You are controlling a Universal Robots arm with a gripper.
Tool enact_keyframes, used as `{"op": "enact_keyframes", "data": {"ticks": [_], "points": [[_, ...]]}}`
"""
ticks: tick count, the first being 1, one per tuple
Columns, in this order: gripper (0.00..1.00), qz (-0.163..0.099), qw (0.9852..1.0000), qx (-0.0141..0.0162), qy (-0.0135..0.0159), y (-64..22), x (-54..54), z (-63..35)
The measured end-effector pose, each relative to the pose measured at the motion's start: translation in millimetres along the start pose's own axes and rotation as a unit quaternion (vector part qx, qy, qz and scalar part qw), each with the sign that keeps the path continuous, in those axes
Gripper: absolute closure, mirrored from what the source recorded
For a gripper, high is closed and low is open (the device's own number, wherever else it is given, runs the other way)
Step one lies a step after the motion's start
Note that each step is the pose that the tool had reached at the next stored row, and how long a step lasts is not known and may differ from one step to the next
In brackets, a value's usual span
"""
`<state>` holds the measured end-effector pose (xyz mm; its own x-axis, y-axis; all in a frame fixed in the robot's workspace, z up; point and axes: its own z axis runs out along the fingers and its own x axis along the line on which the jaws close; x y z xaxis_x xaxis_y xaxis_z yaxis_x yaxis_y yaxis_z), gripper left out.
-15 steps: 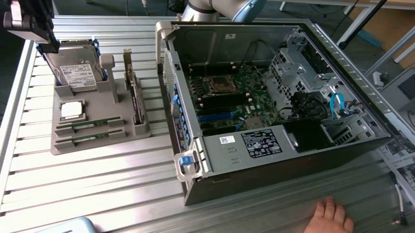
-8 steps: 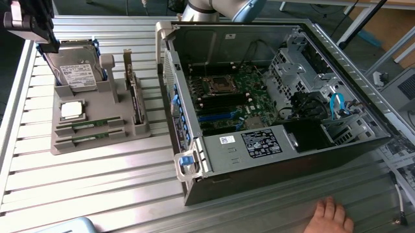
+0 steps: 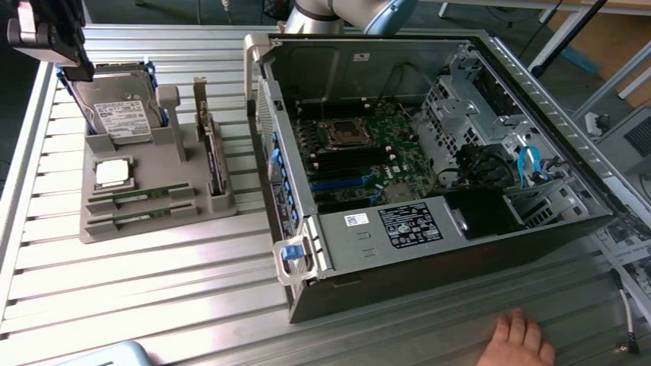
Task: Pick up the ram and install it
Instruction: 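Pick up the ram and move it above insertion slot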
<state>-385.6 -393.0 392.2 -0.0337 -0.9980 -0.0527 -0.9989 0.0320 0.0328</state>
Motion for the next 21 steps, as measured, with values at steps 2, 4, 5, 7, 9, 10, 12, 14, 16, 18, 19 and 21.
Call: {"op": "enact_keyframes", "data": {"ticks": [2, 4, 5, 7, 9, 10, 12, 14, 16, 18, 19, 21], "points": [[0.89, 0.000, 1.0000, 0.0000, 0.0000, 0.0, 0.0, 0.0], [0.89, 0.000, 1.0000, 0.0000, 0.0000, 0.0, 0.0, 0.2], [0.89, 0.000, 1.0000, 0.0001, -0.0001, 0.0, 0.1, 0.7], [0.89, 0.000, 1.0000, 0.0001, -0.0001, 0.0, 0.2, 2.7], [0.89, 0.000, 1.0000, 0.0000, -0.0001, -0.1, 0.3, 5.1], [0.89, 0.000, 1.0000, 0.0000, -0.0001, -0.2, 0.4, 6.6], [0.89, 0.000, 1.0000, 0.0000, -0.0001, -0.3, 0.6, 9.8], [0.89, 0.000, 1.0000, 0.0000, -0.0001, -0.4, 0.8, 13.3], [0.89, 0.000, 1.0000, 0.0000, 0.0000, -0.5, 1.0, 16.6], [0.89, 0.000, 1.0000, 0.0001, -0.0001, -0.6, 1.3, 19.7], [0.89, 0.000, 1.0000, 0.0001, -0.0001, -0.7, 1.4, 21.3], [0.89, 0.000, 1.0000, 0.0000, 0.0000, -0.8, 1.6, 24.2]]}}
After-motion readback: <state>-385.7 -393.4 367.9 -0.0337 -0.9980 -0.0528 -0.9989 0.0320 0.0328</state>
